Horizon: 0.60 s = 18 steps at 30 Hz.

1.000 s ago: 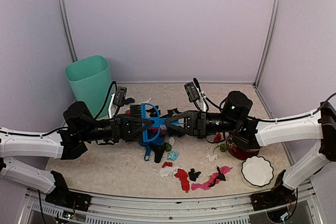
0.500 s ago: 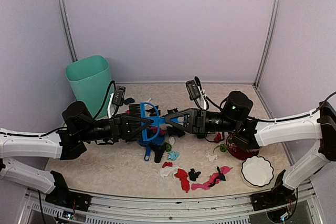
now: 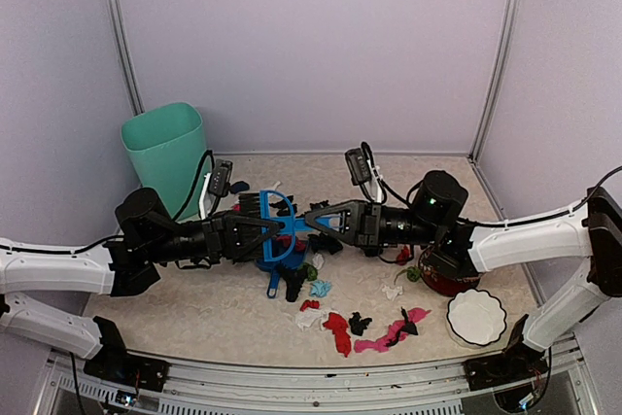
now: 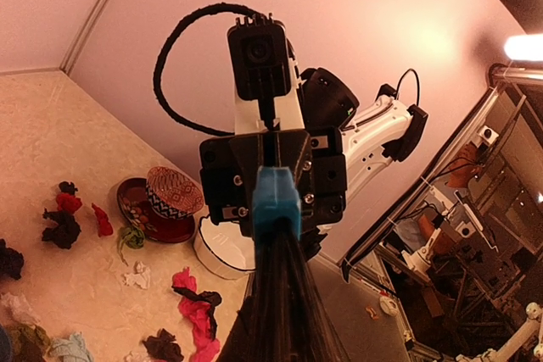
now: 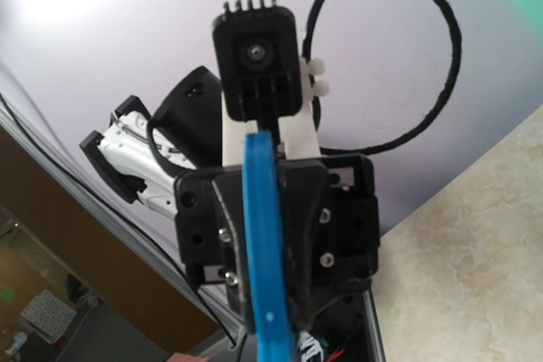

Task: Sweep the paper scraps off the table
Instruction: Pass from the left arm to the right

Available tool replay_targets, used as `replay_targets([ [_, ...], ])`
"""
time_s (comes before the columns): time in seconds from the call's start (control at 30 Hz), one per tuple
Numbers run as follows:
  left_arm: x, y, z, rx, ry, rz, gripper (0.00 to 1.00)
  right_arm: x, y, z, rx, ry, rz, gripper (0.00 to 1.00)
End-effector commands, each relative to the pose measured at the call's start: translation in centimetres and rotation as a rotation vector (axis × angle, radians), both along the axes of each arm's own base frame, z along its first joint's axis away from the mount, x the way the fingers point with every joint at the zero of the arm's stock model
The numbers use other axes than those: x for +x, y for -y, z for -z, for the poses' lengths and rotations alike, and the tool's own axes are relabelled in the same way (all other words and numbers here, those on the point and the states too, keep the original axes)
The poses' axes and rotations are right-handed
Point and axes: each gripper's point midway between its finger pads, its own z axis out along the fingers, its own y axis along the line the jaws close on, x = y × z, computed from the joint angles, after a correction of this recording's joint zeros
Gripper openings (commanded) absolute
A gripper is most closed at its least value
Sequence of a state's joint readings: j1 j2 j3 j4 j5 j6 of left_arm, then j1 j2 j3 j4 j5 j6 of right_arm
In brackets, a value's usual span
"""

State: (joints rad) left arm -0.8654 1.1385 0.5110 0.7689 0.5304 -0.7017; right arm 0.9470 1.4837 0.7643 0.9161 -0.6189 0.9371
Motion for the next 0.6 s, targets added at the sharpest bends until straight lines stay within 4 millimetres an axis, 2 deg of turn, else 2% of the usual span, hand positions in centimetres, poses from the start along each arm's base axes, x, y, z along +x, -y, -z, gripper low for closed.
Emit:
replay_targets([
  [0.0, 0.8, -0.2, -0.9, -0.009, 0.019, -0.051, 0.31, 0.3, 0.7, -0.6, 0.035, 0.004, 0.035, 0.0],
  [0.03, 1.0, -0.3, -0.8, -0.002, 0.013, -0.064, 0.48, 0.5, 0.9, -0.7, 0.034, 0.005, 0.054, 0.0],
  [0.2, 2.7, -1.3, -0.4, 0.031, -0.011, -0.175, 0.92, 1.6, 2.5, -0.7, -0.022, 0.044, 0.17, 0.0],
  [0.23, 3.2, -1.7, -0.2, 0.042, -0.022, -0.205, 0.96, 1.9, 2.7, -0.4, -0.043, 0.046, 0.195, 0.0],
  [0.37, 5.3, -3.6, 0.7, 0.09, -0.066, -0.337, 0.99, 3.2, 4.5, -0.1, -0.129, 0.088, 0.323, 0.0],
  [0.57, 7.8, -6.9, 3.4, 0.199, -0.151, -0.532, 0.99, 5.8, 8.2, 1.6, -0.288, 0.127, 0.519, 0.0],
])
